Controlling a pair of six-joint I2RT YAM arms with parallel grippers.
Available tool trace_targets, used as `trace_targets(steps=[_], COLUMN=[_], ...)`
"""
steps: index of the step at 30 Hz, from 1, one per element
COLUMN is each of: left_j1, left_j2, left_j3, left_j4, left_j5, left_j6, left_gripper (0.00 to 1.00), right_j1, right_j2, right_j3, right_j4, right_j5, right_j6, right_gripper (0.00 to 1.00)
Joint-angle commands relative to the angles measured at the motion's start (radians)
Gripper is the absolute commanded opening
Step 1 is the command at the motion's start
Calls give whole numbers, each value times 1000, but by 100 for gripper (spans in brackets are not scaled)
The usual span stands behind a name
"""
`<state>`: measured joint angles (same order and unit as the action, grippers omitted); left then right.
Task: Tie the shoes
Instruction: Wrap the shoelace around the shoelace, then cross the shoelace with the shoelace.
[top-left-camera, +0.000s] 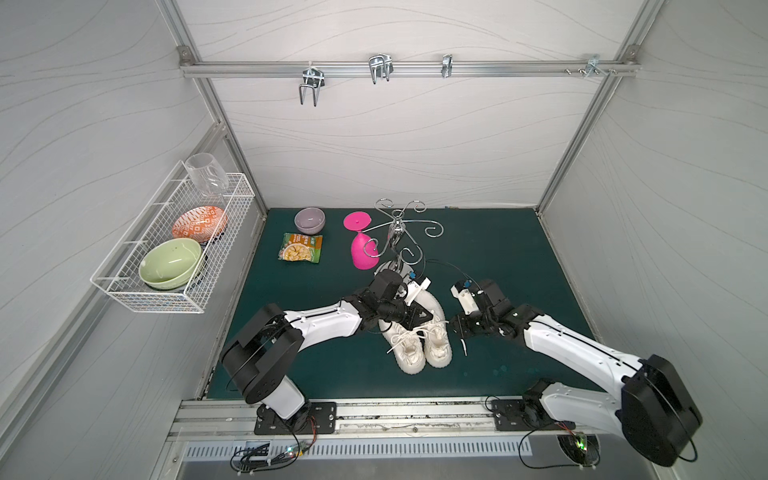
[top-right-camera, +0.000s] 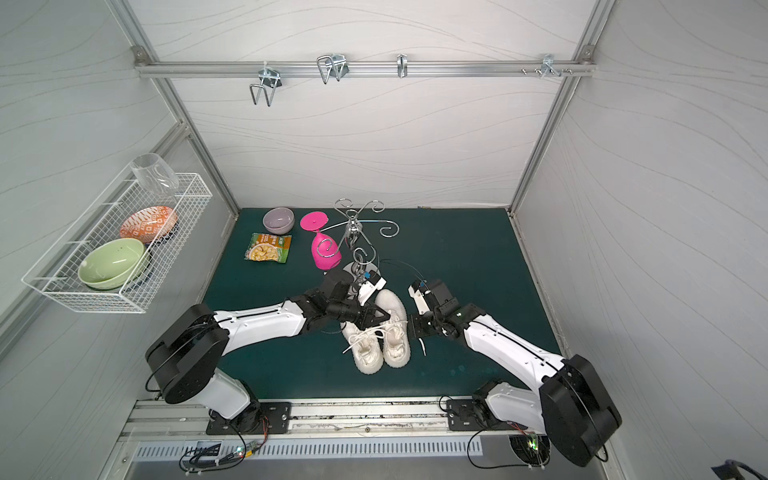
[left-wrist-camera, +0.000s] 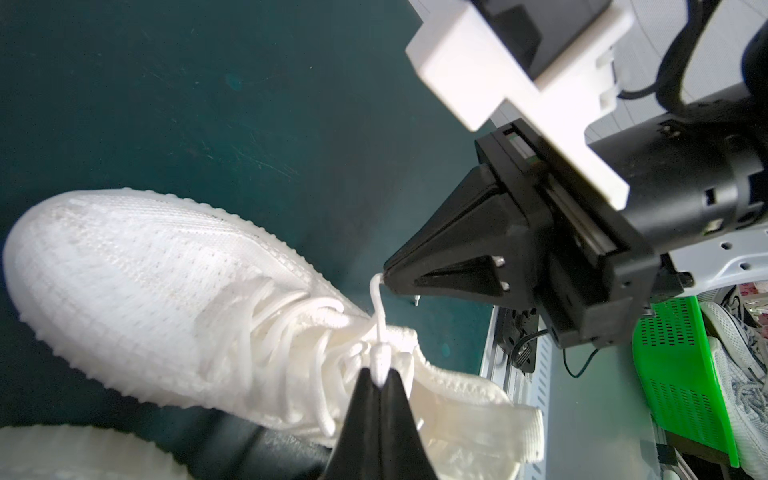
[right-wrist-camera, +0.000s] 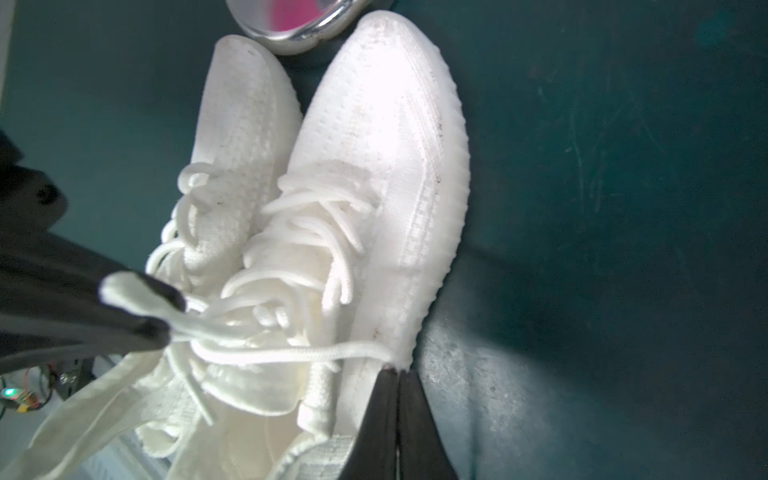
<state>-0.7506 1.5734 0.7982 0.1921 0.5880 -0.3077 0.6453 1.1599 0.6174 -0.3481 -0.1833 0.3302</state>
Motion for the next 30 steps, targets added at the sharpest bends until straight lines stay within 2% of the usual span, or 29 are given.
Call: trace_targets(steps=[1, 3, 6, 9, 12, 17, 20, 26, 30], left_j1=[0, -1, 2, 5, 6, 7, 7, 10, 15], left_j2=[9, 13, 17, 20, 28, 37, 39, 39, 35], left_j3=[30, 30, 35, 39, 44, 45, 45, 45, 45], left_j4=[35, 47, 49, 54, 59, 69, 70, 52, 46], left_j5=[-8, 3, 16, 22, 37, 42, 41, 19, 19], left_j6=[6, 6, 2, -4, -13, -22, -25, -27, -33], left_gripper=[0, 0, 0, 0, 0, 0, 0, 0, 0], right_j1=[-10, -25, -90, -151, -174, -179, -182, -183, -182], right_j2=[-32, -57, -81, -78, -34, 50, 97, 62, 47], right_j3=[-6, -16, -44, -74, -88, -100, -95, -120, -119], right_j4=[39, 42, 91, 200, 277, 347, 371, 360, 333], right_j5=[-112, -112, -188, -356, -470, -516, -561, -563, -568], right_j6=[-29, -31, -21, -31, -47, -80, -79, -76, -75], right_gripper=[27, 42, 51, 59, 62, 63, 61, 38, 29])
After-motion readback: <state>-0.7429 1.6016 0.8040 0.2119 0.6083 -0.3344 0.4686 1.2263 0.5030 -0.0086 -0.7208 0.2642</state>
